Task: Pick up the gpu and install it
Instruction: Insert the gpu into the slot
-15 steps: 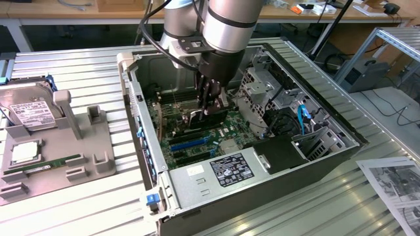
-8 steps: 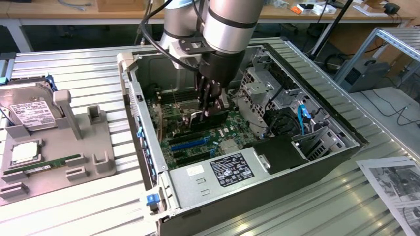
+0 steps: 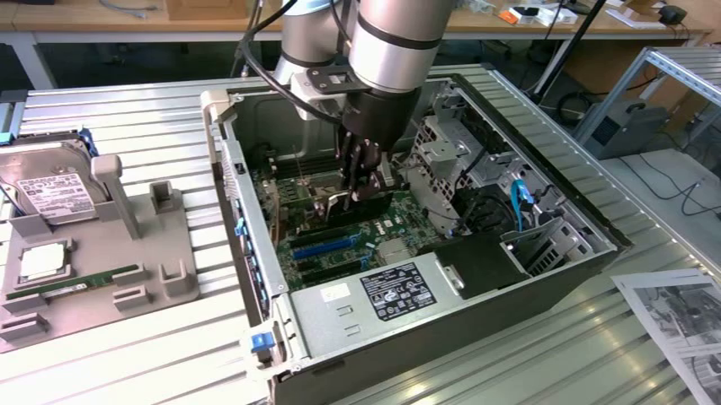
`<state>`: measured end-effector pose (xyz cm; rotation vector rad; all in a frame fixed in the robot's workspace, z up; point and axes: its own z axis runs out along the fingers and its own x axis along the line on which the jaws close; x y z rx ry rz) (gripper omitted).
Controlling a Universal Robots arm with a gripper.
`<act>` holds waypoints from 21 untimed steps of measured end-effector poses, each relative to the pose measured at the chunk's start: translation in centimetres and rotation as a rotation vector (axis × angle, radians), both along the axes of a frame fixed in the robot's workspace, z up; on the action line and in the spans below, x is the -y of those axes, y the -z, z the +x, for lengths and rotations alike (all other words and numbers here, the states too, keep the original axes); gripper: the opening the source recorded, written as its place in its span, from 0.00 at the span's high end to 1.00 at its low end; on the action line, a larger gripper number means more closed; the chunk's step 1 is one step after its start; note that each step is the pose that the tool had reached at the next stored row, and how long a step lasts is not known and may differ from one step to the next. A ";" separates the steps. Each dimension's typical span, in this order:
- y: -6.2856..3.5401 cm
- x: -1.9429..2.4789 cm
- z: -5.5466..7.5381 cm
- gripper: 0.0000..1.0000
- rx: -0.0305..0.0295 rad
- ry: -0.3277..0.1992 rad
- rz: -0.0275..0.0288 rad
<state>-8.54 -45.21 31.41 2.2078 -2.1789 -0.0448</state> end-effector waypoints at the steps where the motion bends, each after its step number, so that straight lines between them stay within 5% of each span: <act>1: 0.00 0.00 0.0 0.73 -0.0001 0.000 -0.0001; 21: 0.13 -0.01 0.0 0.73 0.0001 0.000 0.0000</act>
